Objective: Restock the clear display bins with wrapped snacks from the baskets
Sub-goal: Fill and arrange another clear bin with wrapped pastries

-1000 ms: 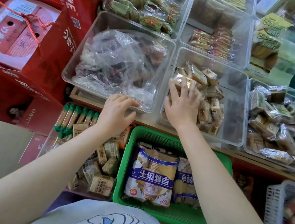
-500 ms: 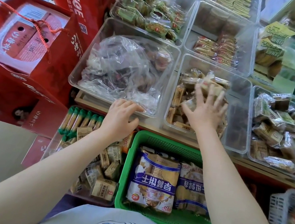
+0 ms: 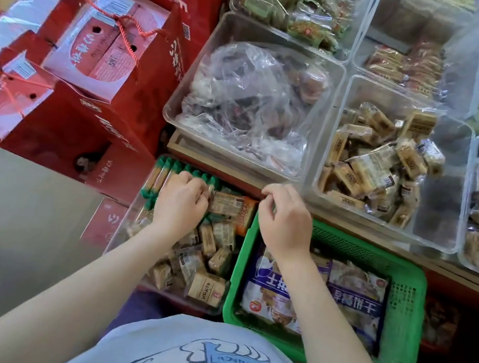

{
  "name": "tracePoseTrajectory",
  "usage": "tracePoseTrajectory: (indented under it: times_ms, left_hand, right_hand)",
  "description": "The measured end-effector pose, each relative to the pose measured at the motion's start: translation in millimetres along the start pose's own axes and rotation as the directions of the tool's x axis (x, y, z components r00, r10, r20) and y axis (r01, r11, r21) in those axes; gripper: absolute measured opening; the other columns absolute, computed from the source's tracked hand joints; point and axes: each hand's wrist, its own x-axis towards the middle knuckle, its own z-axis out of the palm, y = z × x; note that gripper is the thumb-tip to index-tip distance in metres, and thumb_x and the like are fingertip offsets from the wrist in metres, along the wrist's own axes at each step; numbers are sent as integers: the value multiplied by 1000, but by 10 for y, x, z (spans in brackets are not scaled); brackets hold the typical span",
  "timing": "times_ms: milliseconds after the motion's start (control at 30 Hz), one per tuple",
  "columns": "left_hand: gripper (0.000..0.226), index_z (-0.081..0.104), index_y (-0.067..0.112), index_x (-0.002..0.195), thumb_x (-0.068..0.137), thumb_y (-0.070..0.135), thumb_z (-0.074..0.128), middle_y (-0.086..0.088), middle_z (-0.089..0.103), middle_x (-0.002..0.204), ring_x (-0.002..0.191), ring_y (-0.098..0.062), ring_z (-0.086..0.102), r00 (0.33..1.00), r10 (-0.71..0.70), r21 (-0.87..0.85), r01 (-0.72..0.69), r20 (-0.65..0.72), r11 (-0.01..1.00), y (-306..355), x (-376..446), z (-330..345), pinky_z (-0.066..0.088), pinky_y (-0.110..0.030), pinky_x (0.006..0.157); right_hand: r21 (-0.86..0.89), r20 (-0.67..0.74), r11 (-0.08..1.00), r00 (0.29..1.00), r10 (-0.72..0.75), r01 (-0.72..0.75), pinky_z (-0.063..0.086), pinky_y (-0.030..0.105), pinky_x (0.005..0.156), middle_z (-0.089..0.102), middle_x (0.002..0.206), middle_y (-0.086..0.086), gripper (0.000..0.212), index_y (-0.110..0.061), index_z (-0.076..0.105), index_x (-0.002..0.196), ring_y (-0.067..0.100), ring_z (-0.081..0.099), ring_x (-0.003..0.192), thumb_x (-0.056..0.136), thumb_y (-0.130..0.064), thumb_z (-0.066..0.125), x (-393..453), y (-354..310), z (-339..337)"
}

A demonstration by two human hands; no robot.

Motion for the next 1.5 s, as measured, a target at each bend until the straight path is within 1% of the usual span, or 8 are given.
tracePoseTrajectory:
  times_ms: [133, 533, 700, 833, 933, 1133, 1267, 1500]
  left_hand:
    - [67, 36, 13, 148, 87, 18, 64, -16, 35, 152, 143, -35, 29, 963, -176, 197, 135, 206, 971, -432, -37, 84, 41, -49, 107]
    - [93, 26, 18, 150, 76, 35, 80, -9, 42, 144, 133, -37, 38, 941, -78, 460, -88, 329, 884, -569, 48, 299, 54, -43, 85]
    - [83, 46, 17, 142, 72, 50, 78, -4, 53, 136, 121, -29, 48, 952, 238, 142, -267, 193, 953, -352, 48, -94, 49, -45, 95]
    - [78, 53, 15, 139, 72, 49, 75, -6, 59, 130, 117, -26, 52, 857, 513, -71, -515, -45, 854, 275, -21, -331, 46, -40, 99]
    - [85, 48, 13, 144, 74, 58, 66, -7, 54, 138, 127, -22, 46, 832, 539, -144, -554, -135, 820, 680, 80, -323, 34, -34, 108]
    - [105, 20, 25, 156, 75, 73, 64, -3, 34, 157, 147, -21, 24, 893, 424, 49, -435, 153, 899, 863, 448, -179, 8, -44, 124]
    - [97, 19, 27, 156, 79, 71, 58, 1, 30, 158, 149, -21, 16, 883, 420, 171, -456, 207, 873, 807, 452, -106, -4, -39, 123]
    - [84, 24, 24, 156, 87, 57, 58, -1, 35, 156, 147, -22, 22, 878, 437, 149, -467, 196, 872, 810, 469, -126, 0, -39, 124]
  right_hand:
    - [25, 312, 987, 939, 142, -157, 50, 37, 60, 62, 91, 1, 16, -10, 68, 96, 22, 59, 75, 92, -9, 53, -386, -70, 452]
    - [-43, 493, 929, 801, 339, -367, 50, 39, 76, 57, 101, -4, 18, -18, 65, 98, 16, 56, 88, 97, -16, 47, -499, -69, 508]
    - [82, 479, 897, 806, 347, -435, 45, 28, 85, 59, 109, -7, 24, -17, 64, 118, 7, 53, 98, 103, -24, 47, -310, -181, 299]
    - [390, 522, 679, 757, 394, -622, 55, 36, 86, 65, 111, -10, 32, -27, 55, 128, 9, 64, 102, 99, -41, 54, -85, -257, 57]
    - [463, 407, 689, 825, 393, -557, 54, 26, 81, 68, 103, -9, 23, -25, 59, 120, 5, 66, 93, 97, -31, 62, 81, -223, -236]
    - [419, -61, 727, 782, 620, -544, 48, 20, 66, 61, 89, -9, 34, -20, 51, 129, 0, 59, 72, 96, -28, 59, 513, 277, -752]
    - [258, -7, 713, 736, 677, -652, 52, 28, 68, 62, 101, -9, 51, -28, 36, 145, 13, 65, 82, 97, -27, 54, 775, 620, -751]
    - [-222, 52, 786, 798, 601, -577, 47, 41, 91, 55, 116, 6, 33, -16, 59, 123, 27, 52, 111, 96, -34, 57, 659, 763, -658]
